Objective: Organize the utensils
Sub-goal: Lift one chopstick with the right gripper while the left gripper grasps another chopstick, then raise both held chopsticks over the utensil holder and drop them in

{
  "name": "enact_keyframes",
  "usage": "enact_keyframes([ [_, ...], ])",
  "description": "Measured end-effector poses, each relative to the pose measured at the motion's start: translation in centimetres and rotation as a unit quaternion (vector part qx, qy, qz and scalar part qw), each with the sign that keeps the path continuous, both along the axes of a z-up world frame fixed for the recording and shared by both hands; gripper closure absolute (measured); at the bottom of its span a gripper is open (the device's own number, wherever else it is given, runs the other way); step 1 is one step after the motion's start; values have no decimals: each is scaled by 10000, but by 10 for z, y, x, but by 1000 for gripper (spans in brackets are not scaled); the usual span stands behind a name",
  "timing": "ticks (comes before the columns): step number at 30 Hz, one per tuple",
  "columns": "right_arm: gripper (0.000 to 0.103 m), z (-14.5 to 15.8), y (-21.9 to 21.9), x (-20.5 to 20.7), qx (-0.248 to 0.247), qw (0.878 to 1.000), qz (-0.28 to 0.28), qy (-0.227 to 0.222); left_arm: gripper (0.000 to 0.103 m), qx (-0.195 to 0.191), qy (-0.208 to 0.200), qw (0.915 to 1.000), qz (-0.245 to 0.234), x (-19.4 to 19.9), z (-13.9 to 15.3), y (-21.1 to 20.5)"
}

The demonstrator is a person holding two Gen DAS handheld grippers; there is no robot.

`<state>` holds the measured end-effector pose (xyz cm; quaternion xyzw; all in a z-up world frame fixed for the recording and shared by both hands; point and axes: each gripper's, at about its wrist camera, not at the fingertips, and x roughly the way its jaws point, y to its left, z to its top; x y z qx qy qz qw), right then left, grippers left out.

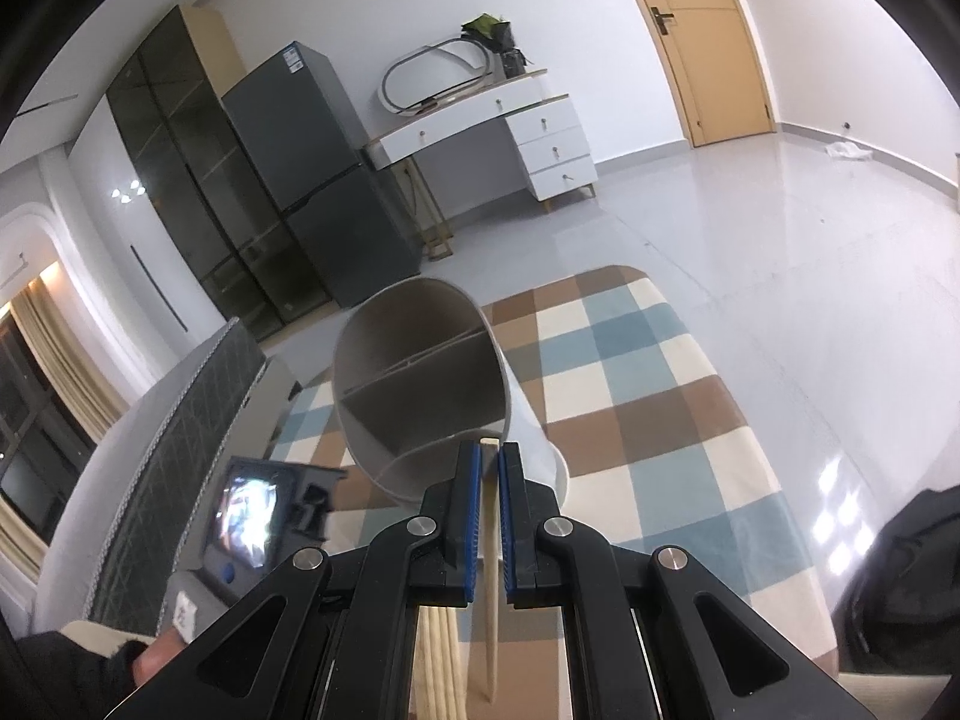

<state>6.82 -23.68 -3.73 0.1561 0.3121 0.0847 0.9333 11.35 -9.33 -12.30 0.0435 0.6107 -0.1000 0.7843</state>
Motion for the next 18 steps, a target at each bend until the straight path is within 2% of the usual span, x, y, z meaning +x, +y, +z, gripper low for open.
enact_keyframes([
  [2,98,2,2,-1,-17,10000,34,-27,102,-126,-95,9999,18,0,4,-2],
  [5,98,4,4,-5,-81,9999,77,-84,102,-306,-572,9977,177,-10,24,7],
  [8,98,7,5,-10,-135,9998,94,-125,102,-618,-1064,9917,368,-27,52,22],
  [9,98,8,6,-13,-149,9997,106,-144,102,-740,-1299,9878,443,-36,65,29],
  [15,98,18,20,-30,-457,9979,215,-415,102,-1186,-2328,9631,641,-78,104,40],
  [18,98,21,30,-38,-653,9959,322,-532,103,-1311,-2524,9567,626,-79,104,47],
])
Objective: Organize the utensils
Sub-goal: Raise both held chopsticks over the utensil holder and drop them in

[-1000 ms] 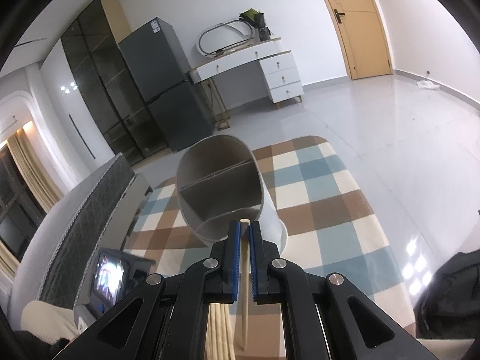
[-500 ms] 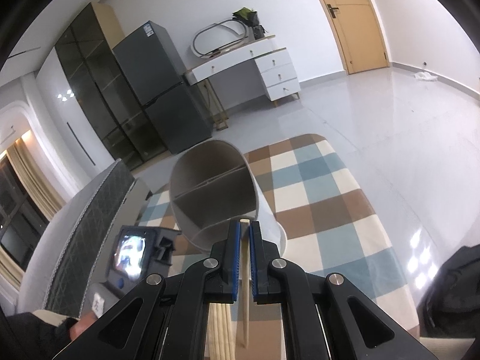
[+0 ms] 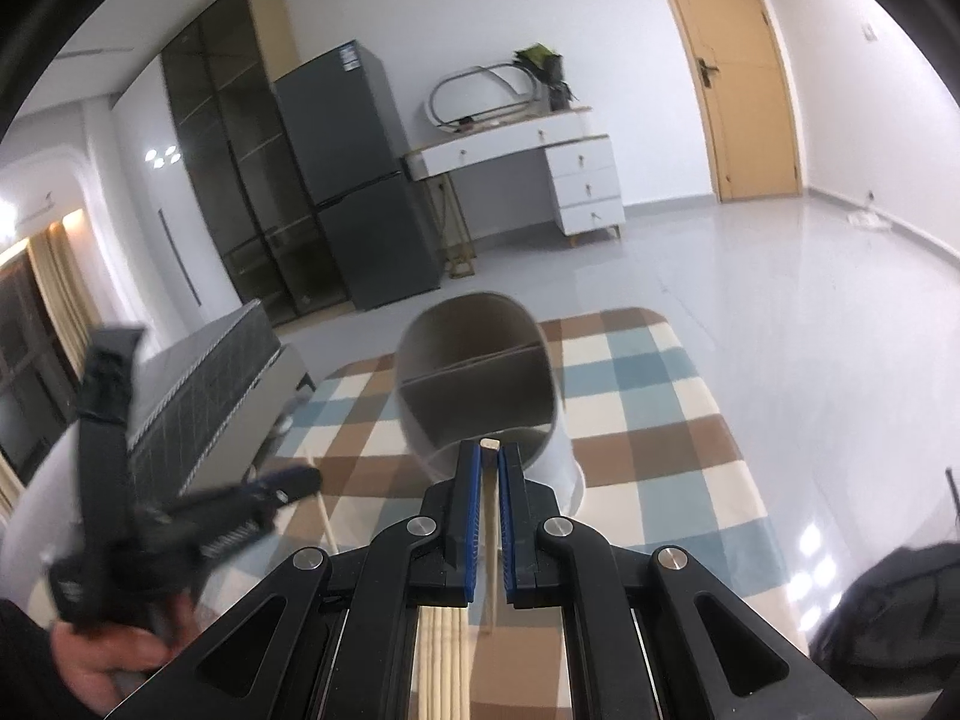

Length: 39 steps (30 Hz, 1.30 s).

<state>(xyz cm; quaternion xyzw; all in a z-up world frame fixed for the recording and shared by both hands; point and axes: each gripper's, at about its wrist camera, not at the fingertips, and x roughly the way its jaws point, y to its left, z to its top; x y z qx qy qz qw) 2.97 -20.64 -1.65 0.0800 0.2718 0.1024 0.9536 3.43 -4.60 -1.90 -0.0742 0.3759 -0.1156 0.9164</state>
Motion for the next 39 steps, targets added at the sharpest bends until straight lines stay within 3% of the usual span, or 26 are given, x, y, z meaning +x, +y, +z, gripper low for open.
enact_keyframes([
  [9,98,7,12,-9,-169,9997,99,-171,103,-12,-191,9997,-155,-7,12,1],
  [17,98,22,4,-5,-14,9997,52,-257,103,-72,-425,9985,-339,-7,50,-5],
  [25,98,79,-8,12,-111,9976,172,-667,103,-368,-794,9954,-394,20,112,-5],
  [30,98,123,-11,37,-201,9944,296,-995,103,-559,-945,9934,-330,49,133,-5],
  [34,98,144,-4,64,-410,9910,459,-1191,103,-519,-1098,9921,-309,74,138,-6],
  [39,98,148,10,95,-632,9873,711,-1270,103,-529,-1029,9928,-325,100,123,-6],
])
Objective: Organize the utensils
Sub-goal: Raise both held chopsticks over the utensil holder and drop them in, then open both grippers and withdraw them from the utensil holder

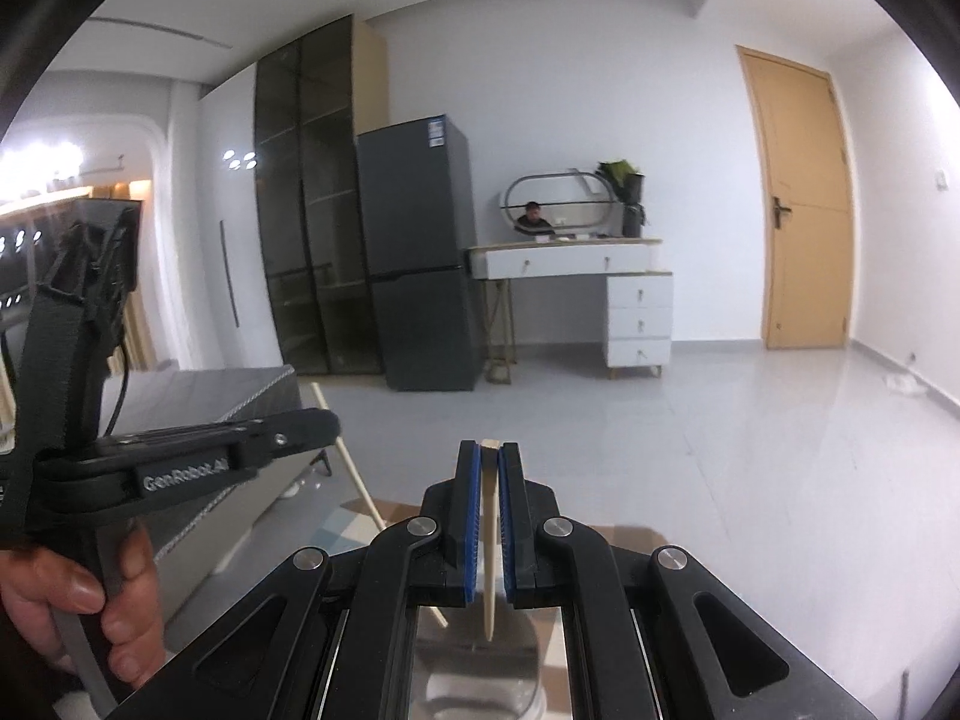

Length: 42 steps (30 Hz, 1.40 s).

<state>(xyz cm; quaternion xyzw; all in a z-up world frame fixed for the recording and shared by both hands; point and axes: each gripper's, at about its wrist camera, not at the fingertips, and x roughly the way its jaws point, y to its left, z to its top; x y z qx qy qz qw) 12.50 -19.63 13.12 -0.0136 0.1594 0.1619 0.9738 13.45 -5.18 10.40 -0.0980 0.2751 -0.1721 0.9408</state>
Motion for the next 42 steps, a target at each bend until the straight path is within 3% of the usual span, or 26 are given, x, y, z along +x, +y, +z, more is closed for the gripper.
enact_keyframes([
  [13,98,-61,32,39,-748,9945,594,425,103,-209,658,9976,-46,38,-44,7],
  [24,98,-82,30,58,-602,9925,672,819,102,-294,735,9964,-291,38,-38,1],
  [29,93,-82,21,54,-349,9932,680,878,100,-45,884,9957,-282,39,-37,-3],
  [31,82,-79,16,51,-233,9935,683,883,99,-13,968,9950,-252,38,-37,-2],
  [34,77,-73,8,43,-95,9945,613,840,88,16,982,9951,-103,32,-38,3],
  [38,68,-66,-1,28,21,9960,450,775,64,39,852,9963,107,17,-30,13],
  [42,57,-59,-8,8,109,9968,283,742,55,75,739,9966,344,-4,-18,22],
])
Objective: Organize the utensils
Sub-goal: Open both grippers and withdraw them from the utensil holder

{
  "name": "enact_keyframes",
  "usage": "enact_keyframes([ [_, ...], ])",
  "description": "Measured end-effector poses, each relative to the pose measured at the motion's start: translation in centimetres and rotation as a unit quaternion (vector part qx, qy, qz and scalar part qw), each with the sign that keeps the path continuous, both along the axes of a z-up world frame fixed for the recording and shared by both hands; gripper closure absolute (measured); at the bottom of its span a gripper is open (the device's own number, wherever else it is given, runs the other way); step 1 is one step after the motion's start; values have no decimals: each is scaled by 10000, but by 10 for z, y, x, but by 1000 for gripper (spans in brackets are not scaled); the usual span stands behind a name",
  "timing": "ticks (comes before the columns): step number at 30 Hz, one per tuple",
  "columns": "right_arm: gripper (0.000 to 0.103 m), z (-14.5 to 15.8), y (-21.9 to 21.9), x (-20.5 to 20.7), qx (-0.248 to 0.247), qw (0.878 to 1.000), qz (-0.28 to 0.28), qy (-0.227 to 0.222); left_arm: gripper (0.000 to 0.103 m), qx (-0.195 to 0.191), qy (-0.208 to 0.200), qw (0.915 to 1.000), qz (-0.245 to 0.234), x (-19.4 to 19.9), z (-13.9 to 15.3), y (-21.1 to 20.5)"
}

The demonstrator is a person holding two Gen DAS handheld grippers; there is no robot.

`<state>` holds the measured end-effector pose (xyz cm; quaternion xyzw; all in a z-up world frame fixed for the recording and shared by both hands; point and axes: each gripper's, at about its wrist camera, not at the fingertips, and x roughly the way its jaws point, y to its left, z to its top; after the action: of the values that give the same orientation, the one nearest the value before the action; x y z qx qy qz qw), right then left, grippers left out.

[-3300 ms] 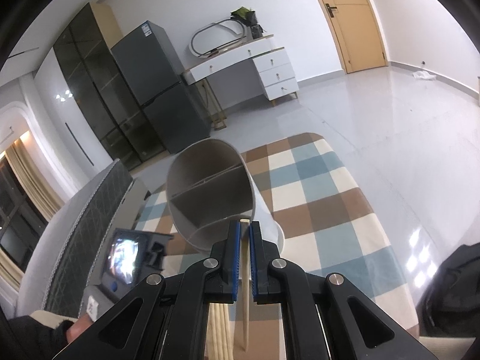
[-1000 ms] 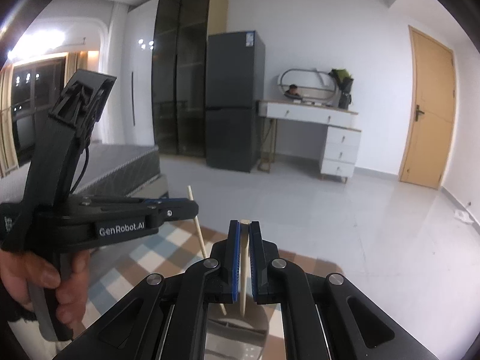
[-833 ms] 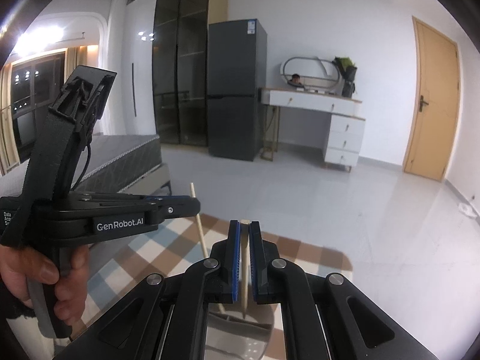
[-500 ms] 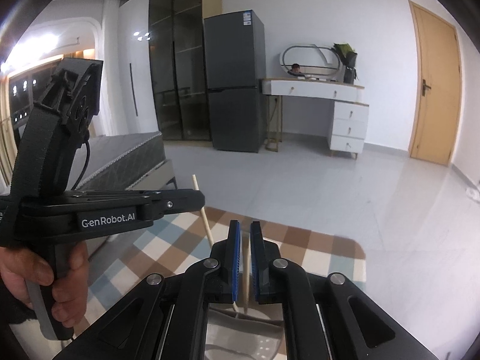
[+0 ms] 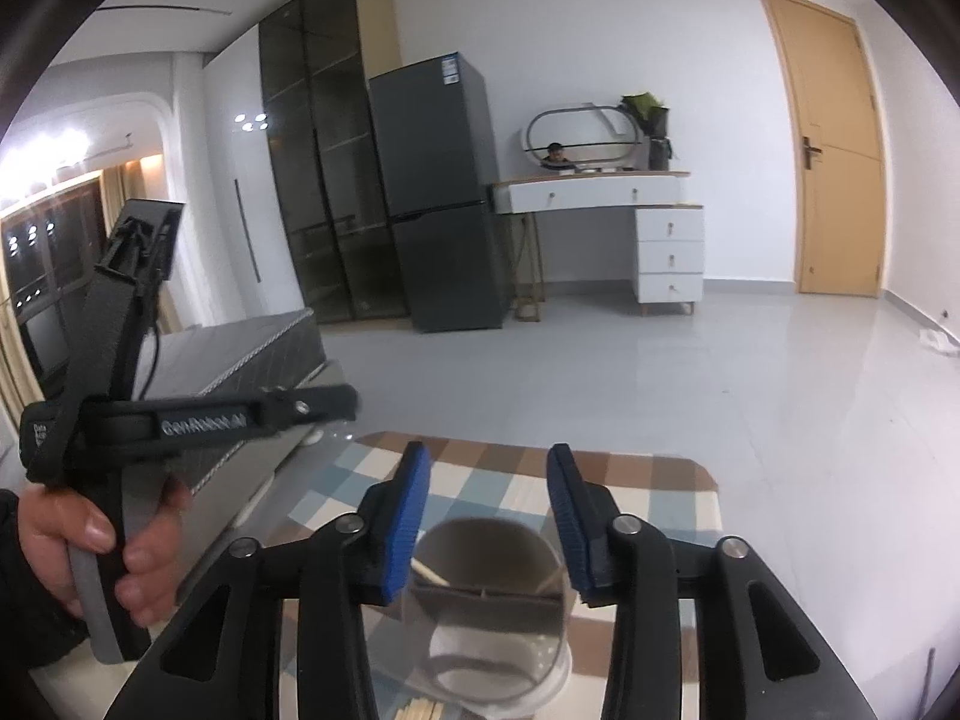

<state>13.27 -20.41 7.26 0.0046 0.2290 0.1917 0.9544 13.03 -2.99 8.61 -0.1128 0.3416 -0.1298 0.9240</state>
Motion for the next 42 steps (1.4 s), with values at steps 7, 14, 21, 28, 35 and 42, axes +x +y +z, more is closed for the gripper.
enact_keyframes([
  [7,31,13,0,-44,90,9994,-294,-150,37,222,-261,9989,311,-38,14,9],
  [14,17,17,9,-86,122,9980,-401,-480,29,382,-483,9967,525,-69,16,18],
  [21,0,5,25,-114,-105,9948,-642,-786,19,308,-684,9939,813,-91,2,31],
  [28,0,-15,26,-128,-28,9945,-833,-639,11,429,-833,9904,1014,-107,-17,38],
  [35,0,-44,28,-131,-53,9952,-934,-281,8,566,-777,9908,951,-119,-46,36],
  [42,0,-61,27,-133,-180,9959,-876,-148,8,539,-369,9935,927,-113,-83,34],
])
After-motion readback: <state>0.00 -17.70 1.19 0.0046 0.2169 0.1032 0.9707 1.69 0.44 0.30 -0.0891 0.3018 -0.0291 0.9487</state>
